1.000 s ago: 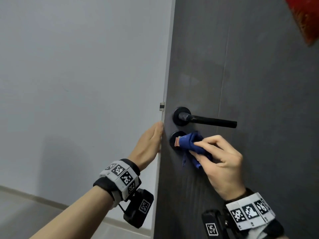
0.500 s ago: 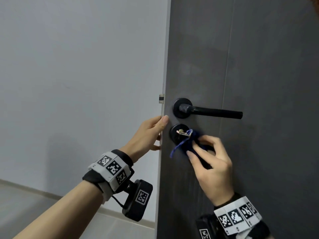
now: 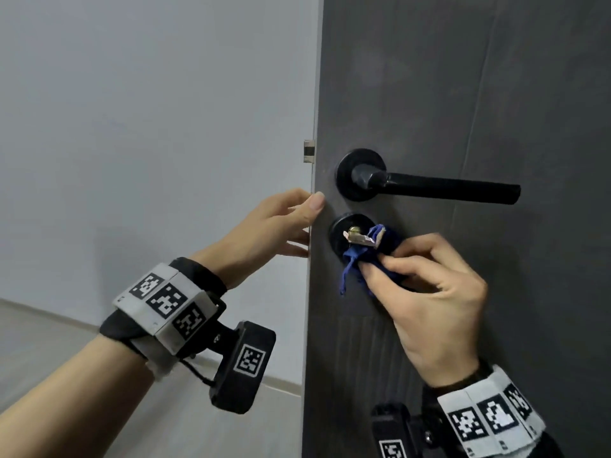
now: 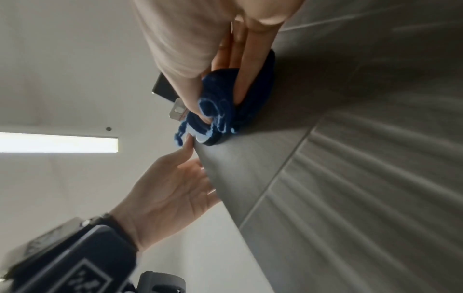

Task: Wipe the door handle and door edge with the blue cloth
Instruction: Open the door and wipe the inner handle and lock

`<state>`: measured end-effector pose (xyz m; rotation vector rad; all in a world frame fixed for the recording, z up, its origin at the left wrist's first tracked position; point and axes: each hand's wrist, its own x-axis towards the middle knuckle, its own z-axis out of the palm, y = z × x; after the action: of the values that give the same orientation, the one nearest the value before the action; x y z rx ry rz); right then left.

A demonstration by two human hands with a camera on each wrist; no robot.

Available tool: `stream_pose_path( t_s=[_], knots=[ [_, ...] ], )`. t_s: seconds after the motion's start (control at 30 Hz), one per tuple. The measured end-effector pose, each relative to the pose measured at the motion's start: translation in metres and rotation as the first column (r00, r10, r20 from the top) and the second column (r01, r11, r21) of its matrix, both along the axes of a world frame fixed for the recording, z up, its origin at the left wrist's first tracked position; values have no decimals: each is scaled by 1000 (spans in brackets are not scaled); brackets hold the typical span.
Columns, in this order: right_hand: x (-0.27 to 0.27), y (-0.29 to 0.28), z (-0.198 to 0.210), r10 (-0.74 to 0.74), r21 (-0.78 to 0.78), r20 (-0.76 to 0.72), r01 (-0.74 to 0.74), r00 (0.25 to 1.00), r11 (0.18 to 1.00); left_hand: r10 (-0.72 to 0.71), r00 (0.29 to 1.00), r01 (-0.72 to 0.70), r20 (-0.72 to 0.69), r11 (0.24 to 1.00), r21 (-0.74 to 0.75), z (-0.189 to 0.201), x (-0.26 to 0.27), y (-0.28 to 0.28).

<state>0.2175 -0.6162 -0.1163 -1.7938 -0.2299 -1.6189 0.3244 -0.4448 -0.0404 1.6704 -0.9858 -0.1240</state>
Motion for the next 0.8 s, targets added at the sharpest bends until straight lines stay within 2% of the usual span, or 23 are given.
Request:
stream_pose_path(
  t_s=[0.17, 0.3, 0.37, 0.43, 0.53, 0.63, 0.73, 0.8],
  knots=[
    [-1, 18, 4, 33, 194, -95, -14, 995, 981, -91, 994, 100, -63, 981, 164, 19, 15, 9],
    [-13, 28, 17, 141, 432, -218, -34, 966, 901, -108, 977, 160, -185, 941, 298, 51, 4, 18],
    [-25, 31, 31, 184, 520, -295, -4, 937, 854, -131, 958, 208, -254, 930, 303, 72, -3, 21],
    [-39, 31, 49, 201, 592, -346, 47, 917, 805, -115, 947, 191, -301, 953, 235, 88, -11, 21],
    [-53, 34, 77, 227, 696, -375, 112, 899, 709, -73, 929, 131, -362, 981, 140, 99, -24, 19],
    [-62, 51, 103, 329, 786, -393, 128, 859, 605, -82, 908, 134, -412, 986, 98, 104, -40, 19],
    [-82, 72, 119, 449, 887, -373, 172, 812, 428, -76, 880, 142, -469, 984, 107, 110, -53, 22],
    [-107, 78, 123, 403, 907, -376, 240, 835, 347, -74, 877, 147, -475, 982, 119, 117, -61, 26]
  ],
)
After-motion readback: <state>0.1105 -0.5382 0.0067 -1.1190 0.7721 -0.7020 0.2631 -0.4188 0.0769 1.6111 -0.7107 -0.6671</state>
